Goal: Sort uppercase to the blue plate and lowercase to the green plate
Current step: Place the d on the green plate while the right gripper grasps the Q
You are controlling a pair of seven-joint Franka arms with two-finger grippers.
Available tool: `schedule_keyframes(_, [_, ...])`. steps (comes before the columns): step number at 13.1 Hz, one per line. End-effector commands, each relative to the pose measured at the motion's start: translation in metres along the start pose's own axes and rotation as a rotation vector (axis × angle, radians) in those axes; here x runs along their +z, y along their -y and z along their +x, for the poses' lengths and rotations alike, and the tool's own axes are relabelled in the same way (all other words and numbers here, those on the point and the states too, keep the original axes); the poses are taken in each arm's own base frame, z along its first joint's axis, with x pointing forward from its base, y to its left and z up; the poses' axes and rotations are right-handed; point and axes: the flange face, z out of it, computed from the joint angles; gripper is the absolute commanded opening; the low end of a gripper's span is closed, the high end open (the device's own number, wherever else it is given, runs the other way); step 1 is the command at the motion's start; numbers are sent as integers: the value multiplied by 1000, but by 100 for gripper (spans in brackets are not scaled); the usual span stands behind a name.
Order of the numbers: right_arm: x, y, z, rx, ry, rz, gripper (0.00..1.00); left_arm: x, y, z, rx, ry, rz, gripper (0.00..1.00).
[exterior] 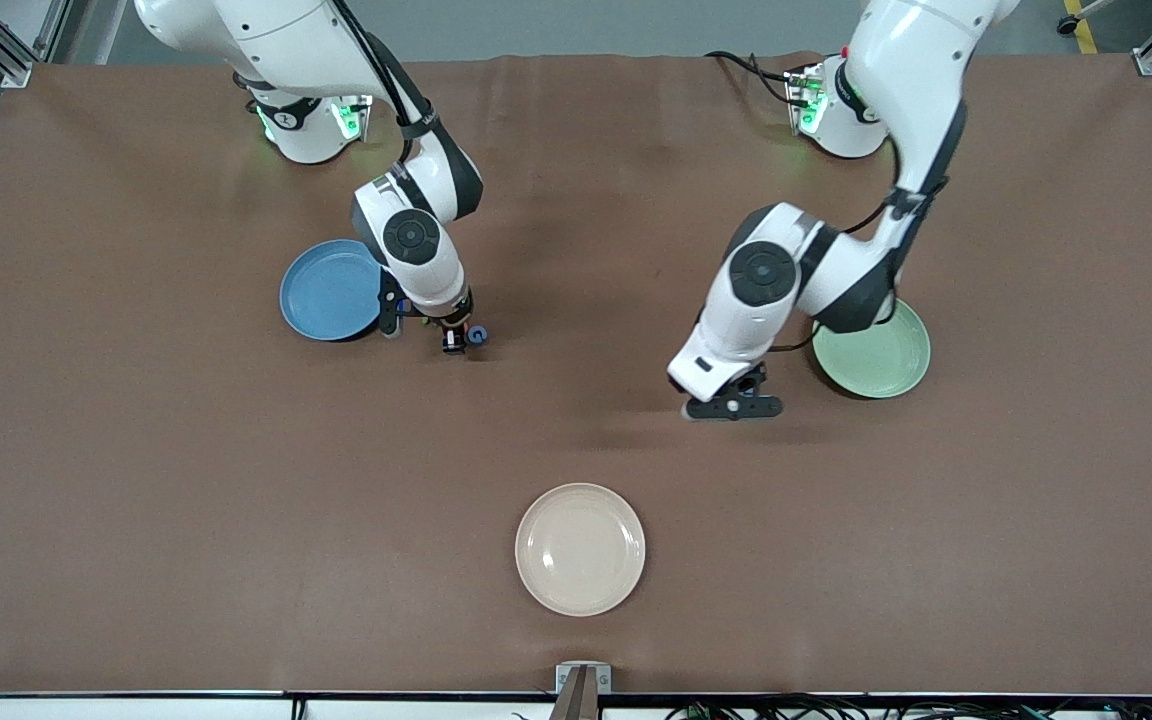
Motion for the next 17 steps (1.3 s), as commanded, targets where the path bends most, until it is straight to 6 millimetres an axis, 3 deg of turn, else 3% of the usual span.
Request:
schedule_keyframes(1, [7, -4, -4, 12, -9, -7, 33, -10, 80, -28, 70, 41, 29, 25])
schedule_keyframes(3, [8, -4, -3, 4, -14, -13, 23, 2, 138, -44, 141, 77, 40, 25])
schedule_keyframes(4, [8, -4, -2, -2, -16, -14, 16, 14, 158, -50, 154, 80, 35, 25])
schedule_keyframes(6, [5, -2, 1, -3, -18, -16, 3, 38, 193, -62, 191, 52, 25, 25])
schedule_keyframes(8, [-11, 0, 6, -48, -35, -59, 1, 58, 218, -72, 216, 53, 11, 25])
schedule_keyframes(11, [-53, 0, 33, -138, -54, -174, 0, 80, 241, -87, 243, 100, 8, 25])
schedule_keyframes(14, [-87, -10, 58, -203, -63, -275, 0, 98, 246, -99, 277, 101, 13, 25])
schedule_keyframes(17, [-91, -26, 82, -260, -156, -356, 0, 105, 251, -103, 295, 108, 21, 26])
